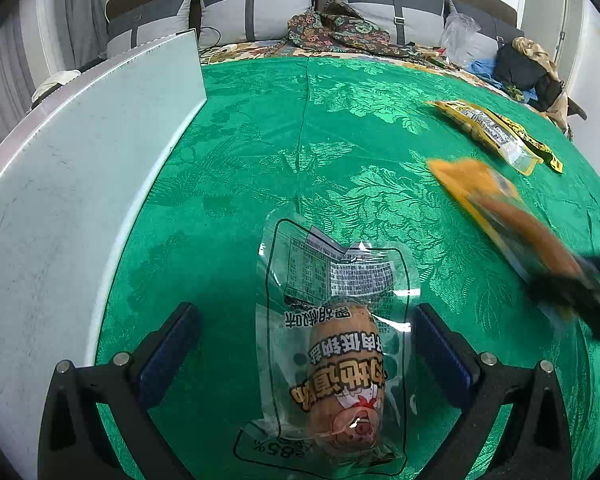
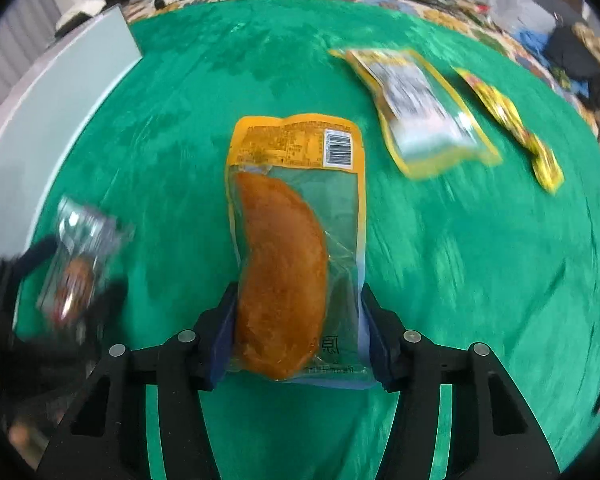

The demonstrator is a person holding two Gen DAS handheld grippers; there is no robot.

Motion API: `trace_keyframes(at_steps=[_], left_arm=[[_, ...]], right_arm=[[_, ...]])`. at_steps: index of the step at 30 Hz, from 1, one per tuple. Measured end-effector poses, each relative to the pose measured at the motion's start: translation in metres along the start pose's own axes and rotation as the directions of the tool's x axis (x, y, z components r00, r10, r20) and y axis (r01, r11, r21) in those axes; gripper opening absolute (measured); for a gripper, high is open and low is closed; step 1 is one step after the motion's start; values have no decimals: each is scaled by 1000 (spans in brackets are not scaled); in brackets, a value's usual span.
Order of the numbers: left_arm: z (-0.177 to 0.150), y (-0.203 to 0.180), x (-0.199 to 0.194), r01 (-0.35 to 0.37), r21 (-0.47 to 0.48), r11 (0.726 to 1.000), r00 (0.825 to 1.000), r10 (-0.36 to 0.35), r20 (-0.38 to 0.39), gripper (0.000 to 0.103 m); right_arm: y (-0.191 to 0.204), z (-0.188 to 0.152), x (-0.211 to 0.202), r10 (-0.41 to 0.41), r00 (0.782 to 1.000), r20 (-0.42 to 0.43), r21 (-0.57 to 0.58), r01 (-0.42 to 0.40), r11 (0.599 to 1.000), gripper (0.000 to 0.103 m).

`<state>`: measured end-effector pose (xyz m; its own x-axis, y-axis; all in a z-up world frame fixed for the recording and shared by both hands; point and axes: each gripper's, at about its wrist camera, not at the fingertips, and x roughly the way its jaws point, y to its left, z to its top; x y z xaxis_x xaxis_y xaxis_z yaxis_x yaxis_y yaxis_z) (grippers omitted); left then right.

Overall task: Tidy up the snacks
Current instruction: 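Hold the clear sausage pack in the left gripper while the right grasps the orange sausage pack, then carry both packs to the white box and release them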

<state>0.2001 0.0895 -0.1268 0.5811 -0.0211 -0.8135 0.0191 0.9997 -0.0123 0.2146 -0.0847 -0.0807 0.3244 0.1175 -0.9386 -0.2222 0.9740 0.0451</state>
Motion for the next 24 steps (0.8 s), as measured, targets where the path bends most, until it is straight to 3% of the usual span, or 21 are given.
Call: trace_keyframes(at_steps=[4, 6, 11, 15, 18, 20, 24], left_arm=[[0, 0, -1, 1, -1, 1000, 1000, -1, 0, 103], [0, 0, 0, 0, 0, 1000, 1000, 0, 0, 103], [5, 5, -2, 58, 63, 996, 993, -51, -108, 101], [3, 3, -14, 71, 87, 994, 993, -62, -102, 53], [-2, 3, -23, 110, 58, 992, 989, -103, -110, 45], [-9, 8, -33, 154, -12, 988, 983, -154, -101, 42], [-32, 16, -51, 252, -147, 956, 962, -265, -70, 38]], right_arm=[[-20, -42, -21, 55, 998, 25, 91, -57, 994, 58], [-35, -65, -32, 120, 991, 56, 179, -128, 976, 58], [-68, -131, -58, 313, 931, 187, 393, -362, 845, 58], [-79, -166, -67, 351, 907, 232, 436, -420, 796, 58], [-87, -178, -71, 375, 889, 262, 447, -456, 770, 58], [-91, -182, -77, 388, 874, 291, 447, -483, 753, 58], [-95, -180, -85, 404, 849, 341, 434, -524, 733, 58]])
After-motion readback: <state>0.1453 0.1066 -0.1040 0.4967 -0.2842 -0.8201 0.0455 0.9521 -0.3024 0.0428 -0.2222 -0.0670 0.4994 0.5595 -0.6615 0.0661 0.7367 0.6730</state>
